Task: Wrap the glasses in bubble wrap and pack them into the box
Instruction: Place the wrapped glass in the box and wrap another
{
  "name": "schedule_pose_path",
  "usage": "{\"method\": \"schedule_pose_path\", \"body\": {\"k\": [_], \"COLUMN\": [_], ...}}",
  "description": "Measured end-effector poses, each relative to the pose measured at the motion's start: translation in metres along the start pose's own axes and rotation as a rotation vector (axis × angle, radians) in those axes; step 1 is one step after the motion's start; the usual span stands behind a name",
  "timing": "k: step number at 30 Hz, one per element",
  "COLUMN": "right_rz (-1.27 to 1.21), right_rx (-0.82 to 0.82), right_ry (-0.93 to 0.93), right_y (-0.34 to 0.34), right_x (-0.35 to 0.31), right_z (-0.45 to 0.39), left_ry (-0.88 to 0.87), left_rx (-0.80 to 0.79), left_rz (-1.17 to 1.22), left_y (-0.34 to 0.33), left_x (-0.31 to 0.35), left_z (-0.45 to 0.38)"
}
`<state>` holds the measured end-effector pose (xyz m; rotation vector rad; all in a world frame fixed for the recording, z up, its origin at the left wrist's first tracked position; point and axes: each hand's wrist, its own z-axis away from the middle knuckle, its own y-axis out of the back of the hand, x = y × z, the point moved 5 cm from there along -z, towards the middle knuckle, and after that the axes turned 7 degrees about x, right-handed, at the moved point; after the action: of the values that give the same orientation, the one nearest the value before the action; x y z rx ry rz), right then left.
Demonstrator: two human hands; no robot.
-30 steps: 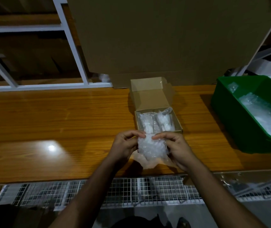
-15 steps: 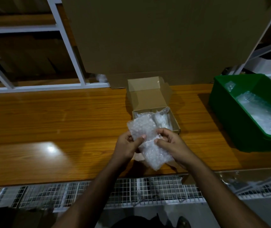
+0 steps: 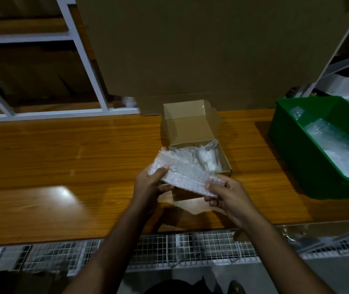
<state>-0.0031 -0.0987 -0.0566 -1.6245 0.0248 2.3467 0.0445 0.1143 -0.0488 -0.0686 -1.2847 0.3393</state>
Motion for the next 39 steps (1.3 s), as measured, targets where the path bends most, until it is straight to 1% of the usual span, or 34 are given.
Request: {"method": "schedule_pose_path", "body": {"k": [3, 5, 9, 10, 12, 15, 16, 18, 20, 23, 25, 26, 28, 30, 32, 34, 35, 37, 38, 39], "right_rz": [0.052, 0.15, 0.575, 0.651, 0.691, 0.66, 0.668, 0.711, 0.749, 0.849, 0.905, 0.932, 0.97, 0.911, 0.718, 0.549, 0.486, 0.34, 0.271, 0.267], "right_rx": [-0.021, 0.013, 0.303, 0.347, 0.355, 0.33, 0.335, 0.331, 0.289, 0.233, 0.222, 0.219, 0.195, 0.181, 0.261, 0.344, 0.308, 0.139, 0.048, 0.0], "right_ry": [0.036, 0.118, 0.415, 0.486, 0.578, 0.621, 0.654, 0.731, 0.762, 0.765, 0.768, 0.773, 0.785, 0.799, 0.775, 0.63, 0.514, 0.291, 0.235, 0.252], "right_y": [0.005, 0.005, 0.001, -0.004, -0.019, -0.042, -0.048, -0.059, -0.066, -0.075, -0.076, -0.075, -0.074, -0.07, -0.057, -0.04, -0.034, -0.03, -0.031, -0.031], "right_x": [-0.005, -0.011, -0.029, -0.035, -0.045, -0.054, -0.055, -0.053, -0.047, -0.037, -0.031, -0.029, -0.028, -0.028, -0.034, -0.036, -0.035, -0.031, -0.03, -0.032], "right_z": [-0.002, -0.002, 0.006, 0.011, 0.022, 0.038, 0.042, 0.047, 0.049, 0.051, 0.05, 0.049, 0.05, 0.05, 0.048, 0.04, 0.034, 0.023, 0.02, 0.02], "left_ry": [0.006, -0.051, -0.188, -0.207, -0.247, -0.371, -0.387, -0.374, -0.351, -0.309, -0.245, -0.166, -0.004, 0.018, 0.057, 0.081, 0.087, 0.101, 0.108, 0.102], "left_rx": [-0.091, -0.116, -0.055, -0.032, -0.013, -0.026, -0.016, -0.007, -0.039, -0.084, -0.066, -0.059, -0.118, -0.197, -0.219, -0.23, -0.241, -0.259, -0.271, -0.286], "left_rz": [-0.1, -0.17, -0.29, -0.303, -0.324, -0.416, -0.433, -0.42, -0.381, -0.307, -0.241, -0.158, -0.017, -0.014, 0.024, 0.101, 0.127, 0.119, 0.09, 0.055], "left_y": [0.004, 0.005, 0.0, -0.002, -0.007, -0.015, -0.016, -0.018, -0.018, -0.019, -0.019, -0.02, -0.021, -0.023, -0.023, -0.025, -0.025, -0.026, -0.026, -0.027], "left_x": [0.007, 0.012, 0.015, 0.013, 0.01, 0.008, 0.008, 0.008, 0.009, 0.013, 0.016, 0.016, 0.012, 0.013, 0.011, 0.012, 0.013, 0.012, 0.011, 0.012], "left_z": [-0.004, -0.004, 0.002, 0.005, 0.011, 0.02, 0.023, 0.025, 0.028, 0.031, 0.034, 0.034, 0.034, 0.035, 0.033, 0.035, 0.036, 0.037, 0.037, 0.038]}}
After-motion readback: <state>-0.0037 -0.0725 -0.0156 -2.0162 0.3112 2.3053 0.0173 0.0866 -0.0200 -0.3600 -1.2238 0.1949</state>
